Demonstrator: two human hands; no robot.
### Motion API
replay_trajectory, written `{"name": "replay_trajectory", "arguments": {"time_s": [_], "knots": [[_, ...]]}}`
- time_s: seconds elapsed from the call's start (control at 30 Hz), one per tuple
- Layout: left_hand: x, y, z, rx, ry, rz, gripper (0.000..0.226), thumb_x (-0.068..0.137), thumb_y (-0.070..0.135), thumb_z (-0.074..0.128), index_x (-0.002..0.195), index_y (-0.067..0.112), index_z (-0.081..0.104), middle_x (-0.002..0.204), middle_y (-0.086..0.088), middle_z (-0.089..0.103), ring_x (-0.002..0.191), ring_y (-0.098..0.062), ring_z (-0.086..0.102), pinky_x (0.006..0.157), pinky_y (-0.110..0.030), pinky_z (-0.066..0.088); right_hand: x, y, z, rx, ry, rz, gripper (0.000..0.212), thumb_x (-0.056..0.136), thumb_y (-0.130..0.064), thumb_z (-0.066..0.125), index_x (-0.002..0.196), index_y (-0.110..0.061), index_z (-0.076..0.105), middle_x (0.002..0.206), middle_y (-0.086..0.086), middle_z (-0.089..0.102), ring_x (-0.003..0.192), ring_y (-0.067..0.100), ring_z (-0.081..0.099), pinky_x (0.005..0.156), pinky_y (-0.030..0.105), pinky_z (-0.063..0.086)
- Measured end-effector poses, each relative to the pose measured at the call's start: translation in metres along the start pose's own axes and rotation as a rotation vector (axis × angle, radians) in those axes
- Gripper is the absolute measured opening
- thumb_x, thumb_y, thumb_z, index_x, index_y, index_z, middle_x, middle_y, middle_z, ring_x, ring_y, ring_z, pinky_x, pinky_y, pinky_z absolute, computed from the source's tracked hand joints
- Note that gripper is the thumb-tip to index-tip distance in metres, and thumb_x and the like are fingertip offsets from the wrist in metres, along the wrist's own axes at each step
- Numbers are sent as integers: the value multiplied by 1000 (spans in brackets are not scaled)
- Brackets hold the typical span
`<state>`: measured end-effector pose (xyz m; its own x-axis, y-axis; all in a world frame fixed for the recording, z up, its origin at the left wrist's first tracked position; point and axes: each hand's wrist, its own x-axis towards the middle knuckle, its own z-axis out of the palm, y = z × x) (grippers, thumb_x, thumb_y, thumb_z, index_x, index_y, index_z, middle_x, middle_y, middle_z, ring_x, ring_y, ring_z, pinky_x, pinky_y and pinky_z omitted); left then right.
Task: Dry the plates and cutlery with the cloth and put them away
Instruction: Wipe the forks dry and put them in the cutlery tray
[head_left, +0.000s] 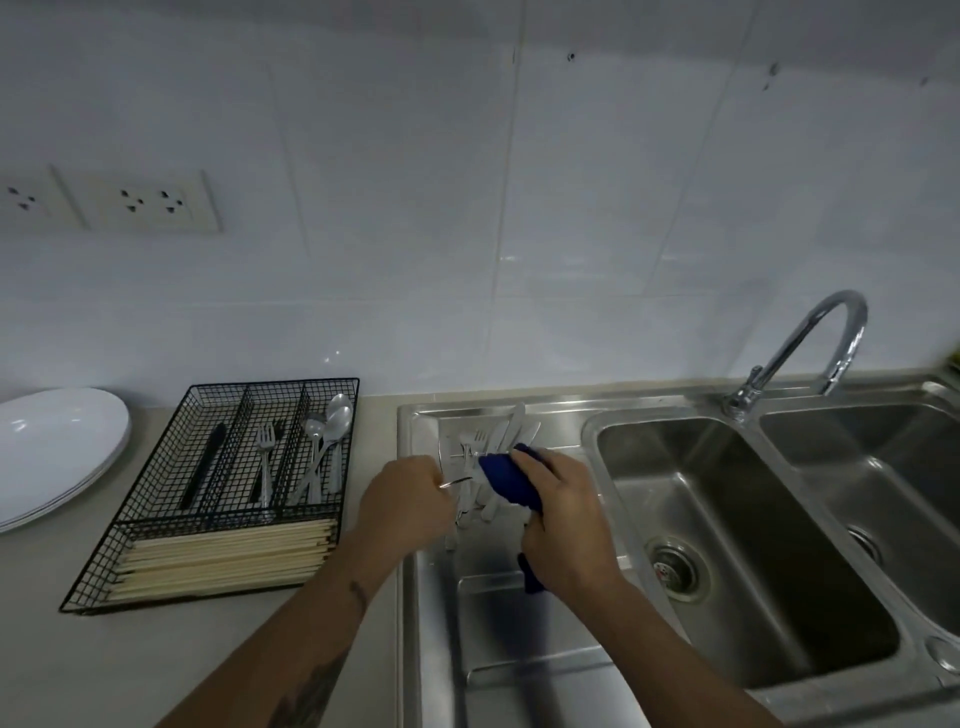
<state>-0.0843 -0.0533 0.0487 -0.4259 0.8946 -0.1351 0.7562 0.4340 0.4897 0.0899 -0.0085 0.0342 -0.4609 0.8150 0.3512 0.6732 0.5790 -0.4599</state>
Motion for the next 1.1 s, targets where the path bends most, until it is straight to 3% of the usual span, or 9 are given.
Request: {"name": "replay_trajectory", "arguments": {"time_s": [0.1, 0.17, 0.33, 0.47, 0.63, 0.73, 0.9, 1.03, 1.1], "knots": [[-25, 5, -5, -31, 111, 121, 7, 89, 18, 61, 94, 21, 65, 87, 6, 62, 78, -10, 57, 67, -23, 43, -6, -17, 9, -125, -46, -106, 79, 50, 1, 85, 125, -11, 60, 125, 10, 61, 115, 31, 55, 94, 40, 50], [-35, 2, -11, -31, 172, 179, 6, 90, 20, 61, 90, 24, 65, 85, 8, 61, 76, -8, 56, 66, -23, 43, -11, -13, 12, -201, -76, -81, 82, 49, -2, 85, 126, -11, 59, 128, 10, 59, 117, 32, 53, 95, 43, 50], [-51, -11, -15, -27, 167, 264, 10, 90, 24, 61, 84, 30, 58, 85, 13, 55, 77, -4, 52, 70, -23, 47, -26, -20, 7, -256, -70, -12, 79, 51, -6, 84, 126, -13, 59, 131, 10, 56, 119, 32, 50, 93, 49, 50], [-53, -11, -22, -37, 177, 338, 9, 93, 21, 58, 89, 27, 65, 88, 12, 55, 80, -6, 53, 72, -24, 47, -35, -27, 0, -292, -35, -59, 73, 57, -8, 83, 126, -13, 59, 132, 10, 55, 122, 32, 49, 98, 46, 47], [-52, -23, -30, 50, 63, 277, 25, 94, 16, 50, 89, 19, 75, 91, 2, 68, 80, -13, 62, 68, -27, 49, -39, 0, -24, -259, 35, 135, 62, 73, 0, 68, 132, -15, 55, 132, 6, 53, 119, 28, 47, 100, 40, 42], [-52, -23, -31, 64, -43, 264, 28, 92, 16, 49, 96, 23, 76, 94, 2, 71, 80, -15, 61, 66, -25, 42, -38, -9, -31, -217, 115, 89, 66, 62, 8, 74, 123, -12, 62, 124, 11, 60, 111, 33, 54, 92, 44, 48], [-54, -5, -35, -109, -152, 196, 24, 87, 15, 53, 92, 17, 77, 87, -2, 72, 76, -17, 64, 64, -28, 47, -43, -44, -18, -246, 74, -109, 69, 57, -2, 83, 122, -16, 63, 127, 13, 58, 113, 32, 53, 93, 43, 50], [-59, -9, -39, -106, -156, 189, 22, 89, 17, 54, 87, 13, 76, 69, 1, 65, 60, -12, 55, 53, -24, 37, -52, -33, -13, -249, 47, -40, 74, 53, -4, 86, 122, -15, 63, 125, 12, 59, 110, 30, 54, 86, 44, 54], [-62, -11, -38, -131, -173, 185, 22, 90, 20, 55, 84, 17, 76, 70, 5, 65, 62, -10, 57, 54, -23, 38, -55, -36, -14, -247, 49, -51, 75, 55, -4, 85, 125, -16, 61, 128, 11, 57, 114, 30, 52, 87, 45, 54]]}}
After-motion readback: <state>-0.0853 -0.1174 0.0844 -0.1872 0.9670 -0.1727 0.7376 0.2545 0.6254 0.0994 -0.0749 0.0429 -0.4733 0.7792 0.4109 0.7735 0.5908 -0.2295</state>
